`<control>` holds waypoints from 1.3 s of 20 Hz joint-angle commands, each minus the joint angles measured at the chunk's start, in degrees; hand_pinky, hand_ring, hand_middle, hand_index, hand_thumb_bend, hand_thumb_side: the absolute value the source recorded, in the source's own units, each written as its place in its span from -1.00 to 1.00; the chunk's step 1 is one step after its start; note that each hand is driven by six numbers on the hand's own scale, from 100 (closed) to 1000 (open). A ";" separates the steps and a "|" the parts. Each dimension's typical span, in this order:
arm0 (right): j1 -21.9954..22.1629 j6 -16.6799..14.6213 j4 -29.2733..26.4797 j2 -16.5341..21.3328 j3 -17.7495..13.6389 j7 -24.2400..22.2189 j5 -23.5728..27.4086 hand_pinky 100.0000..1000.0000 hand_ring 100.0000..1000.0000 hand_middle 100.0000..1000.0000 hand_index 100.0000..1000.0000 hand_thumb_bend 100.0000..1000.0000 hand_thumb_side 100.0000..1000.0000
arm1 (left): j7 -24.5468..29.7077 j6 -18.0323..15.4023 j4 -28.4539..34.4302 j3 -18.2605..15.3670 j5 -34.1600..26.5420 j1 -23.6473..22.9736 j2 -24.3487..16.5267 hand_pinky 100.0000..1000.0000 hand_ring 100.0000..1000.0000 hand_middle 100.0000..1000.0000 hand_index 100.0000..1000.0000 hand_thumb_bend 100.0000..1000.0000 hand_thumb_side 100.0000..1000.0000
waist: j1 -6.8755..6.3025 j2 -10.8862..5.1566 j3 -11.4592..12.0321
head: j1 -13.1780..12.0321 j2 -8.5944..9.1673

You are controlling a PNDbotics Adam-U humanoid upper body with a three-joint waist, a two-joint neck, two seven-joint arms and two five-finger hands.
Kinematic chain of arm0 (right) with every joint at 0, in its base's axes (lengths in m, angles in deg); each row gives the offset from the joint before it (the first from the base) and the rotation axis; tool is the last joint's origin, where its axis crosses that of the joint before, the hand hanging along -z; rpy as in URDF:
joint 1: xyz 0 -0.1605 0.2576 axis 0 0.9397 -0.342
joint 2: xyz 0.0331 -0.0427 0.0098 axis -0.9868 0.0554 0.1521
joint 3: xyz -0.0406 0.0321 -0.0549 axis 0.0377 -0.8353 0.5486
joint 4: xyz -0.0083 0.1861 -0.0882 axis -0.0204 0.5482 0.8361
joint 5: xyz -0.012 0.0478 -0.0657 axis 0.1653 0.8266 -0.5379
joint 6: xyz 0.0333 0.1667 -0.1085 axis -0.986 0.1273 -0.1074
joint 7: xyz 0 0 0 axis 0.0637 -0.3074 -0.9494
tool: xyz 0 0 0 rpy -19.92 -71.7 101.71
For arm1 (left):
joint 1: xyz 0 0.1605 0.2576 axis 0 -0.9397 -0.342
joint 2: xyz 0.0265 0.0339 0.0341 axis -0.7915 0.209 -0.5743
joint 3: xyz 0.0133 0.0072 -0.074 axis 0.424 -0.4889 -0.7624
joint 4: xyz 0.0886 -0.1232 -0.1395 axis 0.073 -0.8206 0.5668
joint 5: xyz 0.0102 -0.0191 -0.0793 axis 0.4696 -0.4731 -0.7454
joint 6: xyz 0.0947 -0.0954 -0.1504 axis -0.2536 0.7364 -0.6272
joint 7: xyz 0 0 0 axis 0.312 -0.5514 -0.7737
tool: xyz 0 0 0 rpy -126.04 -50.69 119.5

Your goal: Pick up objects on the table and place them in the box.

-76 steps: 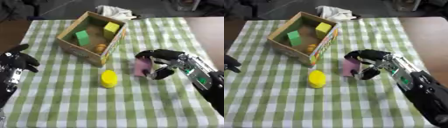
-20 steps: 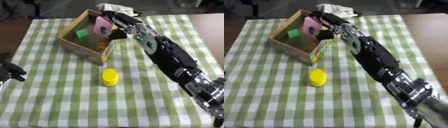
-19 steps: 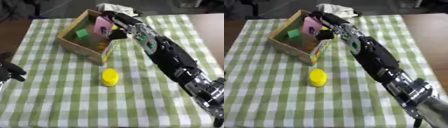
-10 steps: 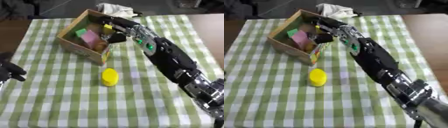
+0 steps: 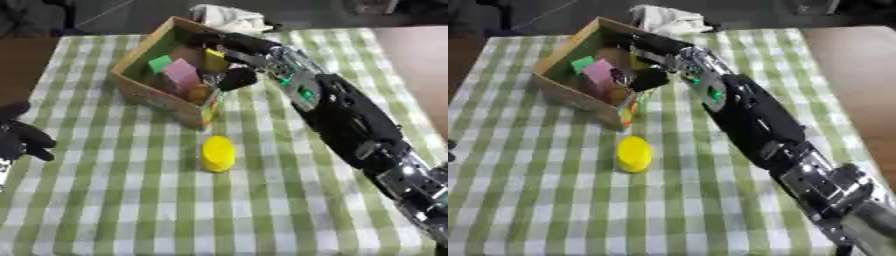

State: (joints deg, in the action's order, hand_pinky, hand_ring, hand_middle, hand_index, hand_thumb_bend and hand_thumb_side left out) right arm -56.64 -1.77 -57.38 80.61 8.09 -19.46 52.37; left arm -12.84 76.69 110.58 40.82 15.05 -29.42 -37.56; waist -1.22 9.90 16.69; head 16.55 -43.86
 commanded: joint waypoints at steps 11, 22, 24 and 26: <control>8.42 -8.65 -17.73 7.48 5.69 -4.50 7.01 0.97 0.96 1.00 1.00 -1.00 0.21 | -1.82 -1.15 1.08 -2.11 0.84 -0.26 -1.19 -0.02 0.12 -0.01 0.73 -1.00 0.28 | 0.70 -1.39 -2.94 | -3.50 -0.26; 13.60 -4.22 -25.57 8.29 7.61 -14.27 7.34 0.93 0.93 1.00 1.00 -1.00 0.46 | -2.11 -0.54 1.08 -2.20 1.32 -0.62 -1.11 -0.02 0.12 -0.01 0.73 -1.00 0.29 | 0.61 -1.56 -3.30 | -3.42 -0.26; 13.77 -3.88 -24.77 8.03 7.52 -15.50 7.31 0.93 0.92 1.00 1.00 -1.00 0.50 | -2.13 -0.49 1.08 -2.22 1.33 -0.66 -1.07 -0.02 0.12 -0.02 0.73 -1.00 0.30 | 0.64 -1.58 -3.27 | -3.46 -0.26; 13.84 -3.81 -23.73 7.79 7.62 -16.15 7.11 0.92 0.92 1.00 1.00 -1.00 0.53 | -2.15 -0.44 1.08 -2.23 1.34 -0.74 -1.03 -0.02 0.12 -0.02 0.73 -1.00 0.30 | 0.59 -1.66 -3.37 | -3.53 -0.26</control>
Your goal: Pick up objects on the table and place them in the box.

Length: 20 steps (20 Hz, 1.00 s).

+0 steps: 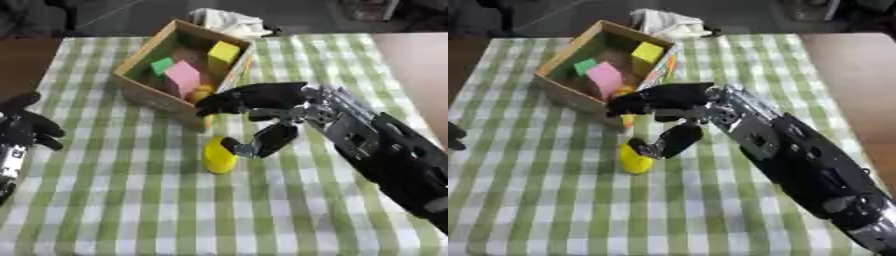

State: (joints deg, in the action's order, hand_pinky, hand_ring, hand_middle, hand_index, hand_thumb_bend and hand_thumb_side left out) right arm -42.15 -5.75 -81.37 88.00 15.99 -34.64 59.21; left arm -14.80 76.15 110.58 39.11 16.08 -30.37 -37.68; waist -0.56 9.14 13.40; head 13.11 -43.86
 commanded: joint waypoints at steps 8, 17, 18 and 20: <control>-0.59 0.16 6.81 -1.50 -0.05 -1.18 -1.30 0.91 0.90 1.00 1.00 -1.00 0.67 | -0.18 0.04 1.08 -0.48 0.15 0.13 -0.88 -0.02 0.12 -0.02 0.73 -1.00 0.29 | -0.21 -1.12 -0.04 | 0.43 -0.26; -0.69 -2.18 11.07 -3.17 1.28 -1.21 -3.92 0.90 0.90 1.00 1.00 -1.00 0.75 | -0.15 0.15 1.08 -0.49 0.12 0.04 -0.81 -0.02 0.12 -0.02 0.73 -1.00 0.30 | -0.24 -1.10 -0.05 | 0.57 -0.26; -0.68 -2.47 11.21 -3.33 1.48 -1.39 -3.99 0.90 0.90 1.00 1.00 -1.00 0.76 | -0.13 0.15 1.08 -0.47 0.12 0.07 -0.83 -0.02 0.12 -0.02 0.73 -1.00 0.30 | -0.23 -1.09 -0.04 | 0.66 -0.26; -0.64 -2.96 11.46 -3.63 1.84 -1.80 -4.06 0.90 0.90 1.00 1.00 -1.00 0.77 | -0.15 0.16 1.08 -0.50 0.12 0.07 -0.80 -0.02 0.12 -0.02 0.73 -1.00 0.30 | -0.22 -1.09 0.02 | 0.67 -0.26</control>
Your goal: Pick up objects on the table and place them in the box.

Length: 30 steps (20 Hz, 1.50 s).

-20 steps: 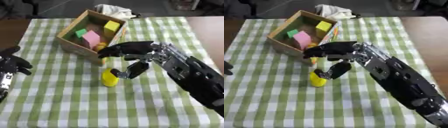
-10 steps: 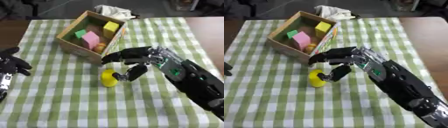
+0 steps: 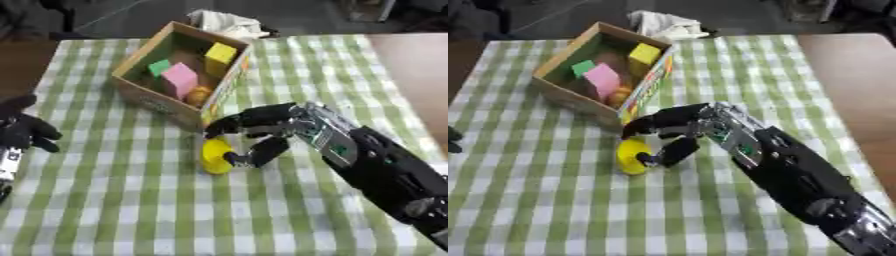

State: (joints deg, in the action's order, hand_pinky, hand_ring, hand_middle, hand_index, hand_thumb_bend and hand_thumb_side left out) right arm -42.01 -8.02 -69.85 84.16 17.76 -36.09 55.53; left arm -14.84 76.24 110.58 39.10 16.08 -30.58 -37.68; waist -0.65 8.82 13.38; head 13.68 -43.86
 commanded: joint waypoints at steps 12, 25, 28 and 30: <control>-0.76 -4.91 -0.99 -0.24 0.83 -3.91 -2.15 0.80 0.74 0.63 0.96 -1.00 0.02 | -0.12 0.10 1.08 -0.49 0.02 0.38 -0.81 -0.02 0.12 -0.02 0.73 -1.00 0.30 | -0.13 -0.84 0.08 | 0.13 -0.26; -0.76 -3.83 0.12 -0.51 -0.78 7.67 -8.35 0.53 0.31 -0.02 0.34 -1.00 -1.00 | -0.13 0.21 1.08 -0.53 0.00 0.40 -0.79 -0.02 0.12 -0.02 0.73 -1.00 0.30 | -0.17 -0.82 0.14 | 0.31 -0.26; -0.88 -3.20 -0.08 -0.46 -1.09 10.53 -8.39 0.46 0.15 -0.19 0.04 -1.00 -1.00 | -0.13 0.27 1.08 -0.54 -0.01 0.37 -0.77 -0.02 0.12 -0.02 0.74 -1.00 0.31 | -0.19 -0.82 0.11 | 0.30 -0.26; -0.95 -2.63 -0.67 -0.24 -1.19 12.41 -7.71 0.44 0.08 -0.27 -0.08 -1.00 -1.00 | -0.17 0.31 1.08 -0.57 -0.04 0.36 -0.78 -0.02 0.12 -0.02 0.74 -1.00 0.31 | -0.21 -0.83 0.13 | 0.28 -0.26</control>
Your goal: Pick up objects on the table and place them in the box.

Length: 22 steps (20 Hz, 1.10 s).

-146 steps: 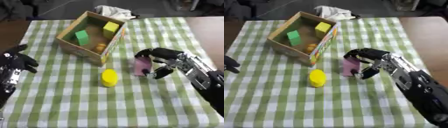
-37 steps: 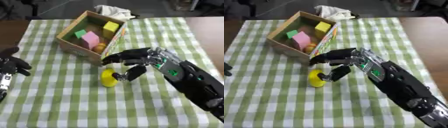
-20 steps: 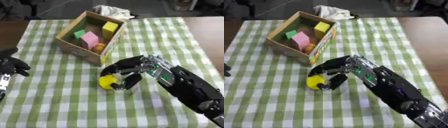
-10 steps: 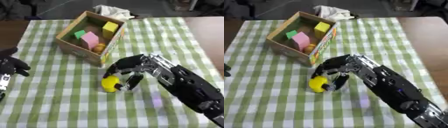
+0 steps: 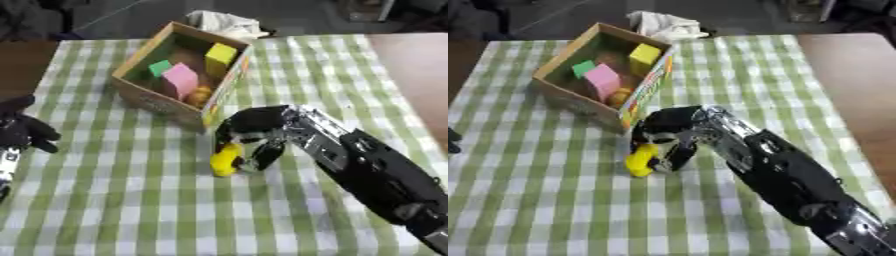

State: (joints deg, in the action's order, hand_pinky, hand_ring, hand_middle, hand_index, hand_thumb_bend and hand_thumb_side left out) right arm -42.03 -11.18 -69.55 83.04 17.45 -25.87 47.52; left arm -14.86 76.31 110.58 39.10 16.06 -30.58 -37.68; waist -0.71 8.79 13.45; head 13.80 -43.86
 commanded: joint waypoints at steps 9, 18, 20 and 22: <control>-3.42 3.53 -11.79 6.88 -1.84 7.53 7.83 0.42 -0.05 -0.35 -0.20 -1.00 -1.00 | -0.16 0.18 1.08 -0.59 -0.20 0.29 -0.91 -0.02 0.12 -0.02 0.74 -1.00 0.30 | -0.08 -1.01 0.13 | 0.21 -0.26; -10.34 11.42 -7.55 7.63 -6.37 4.45 15.99 0.43 -0.04 -0.26 -0.10 -1.00 -1.00 | 0.33 0.08 1.08 -0.02 -0.54 0.14 -0.86 -0.02 0.12 -0.02 0.73 -1.00 0.30 | -0.70 -1.28 1.06 | 1.93 -0.26; -11.77 12.93 -4.82 6.48 -6.79 3.23 17.67 0.46 0.00 -0.14 0.06 -1.00 -1.00 | 0.58 0.08 1.08 0.23 -0.70 0.26 -0.78 -0.02 0.12 -0.02 0.73 -1.00 0.30 | -0.82 -1.24 1.51 | 2.49 -0.26; -12.89 14.02 -2.07 5.24 -7.16 2.02 18.72 0.47 0.02 -0.07 0.16 -1.00 -1.00 | 0.83 0.03 1.08 0.44 -0.86 0.43 -0.74 -0.02 0.12 -0.02 0.74 -1.00 0.31 | -0.89 -1.10 2.00 | 2.92 -0.26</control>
State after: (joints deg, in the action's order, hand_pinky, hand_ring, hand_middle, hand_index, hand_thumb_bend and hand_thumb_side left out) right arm -53.65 2.04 -72.54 88.19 11.30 -23.30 65.05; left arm -14.35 76.45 110.58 39.48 15.41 -30.62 -37.68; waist -1.51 8.41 15.57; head 16.37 -43.86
